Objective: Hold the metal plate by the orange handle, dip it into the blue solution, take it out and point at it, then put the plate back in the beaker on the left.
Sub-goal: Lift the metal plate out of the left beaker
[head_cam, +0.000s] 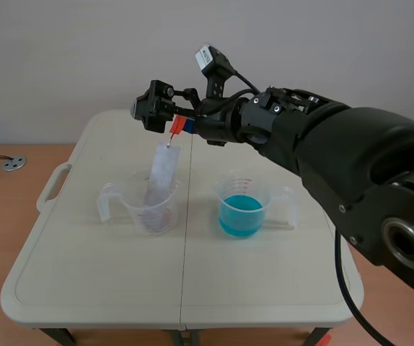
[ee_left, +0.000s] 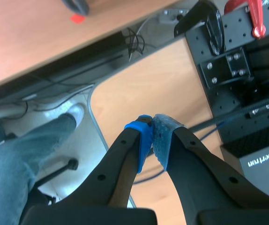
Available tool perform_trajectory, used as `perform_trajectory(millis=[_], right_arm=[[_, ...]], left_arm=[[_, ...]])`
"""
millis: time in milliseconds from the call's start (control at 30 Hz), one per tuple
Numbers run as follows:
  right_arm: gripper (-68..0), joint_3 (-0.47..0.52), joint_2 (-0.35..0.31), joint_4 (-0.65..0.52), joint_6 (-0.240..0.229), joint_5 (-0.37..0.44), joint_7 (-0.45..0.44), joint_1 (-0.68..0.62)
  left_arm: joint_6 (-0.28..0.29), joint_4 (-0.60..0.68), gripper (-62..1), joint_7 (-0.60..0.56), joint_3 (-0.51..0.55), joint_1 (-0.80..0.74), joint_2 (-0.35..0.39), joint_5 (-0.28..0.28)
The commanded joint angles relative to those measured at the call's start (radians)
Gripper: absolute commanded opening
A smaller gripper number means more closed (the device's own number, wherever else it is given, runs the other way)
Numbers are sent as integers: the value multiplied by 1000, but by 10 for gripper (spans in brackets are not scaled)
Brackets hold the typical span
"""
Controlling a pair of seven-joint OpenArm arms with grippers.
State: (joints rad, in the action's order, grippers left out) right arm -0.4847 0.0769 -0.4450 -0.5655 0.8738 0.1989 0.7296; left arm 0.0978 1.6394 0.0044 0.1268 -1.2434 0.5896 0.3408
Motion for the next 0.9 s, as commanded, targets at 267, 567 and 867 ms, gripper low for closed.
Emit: perform_trajectory(millis=[267,567,867], right_arm=[[-210,1,-14,-31,-34,82,-6,-15],[-335,1,-39,-31,-34,107,-59,-15],[-526,1,-38,-31,-34,108,-60,-15]], left_arm=[[2,6,-591,-7,-4,3,-2,3],[2,6,-591,-7,-5,3,6,3],[2,6,-591,-6,-5,3,7,3]])
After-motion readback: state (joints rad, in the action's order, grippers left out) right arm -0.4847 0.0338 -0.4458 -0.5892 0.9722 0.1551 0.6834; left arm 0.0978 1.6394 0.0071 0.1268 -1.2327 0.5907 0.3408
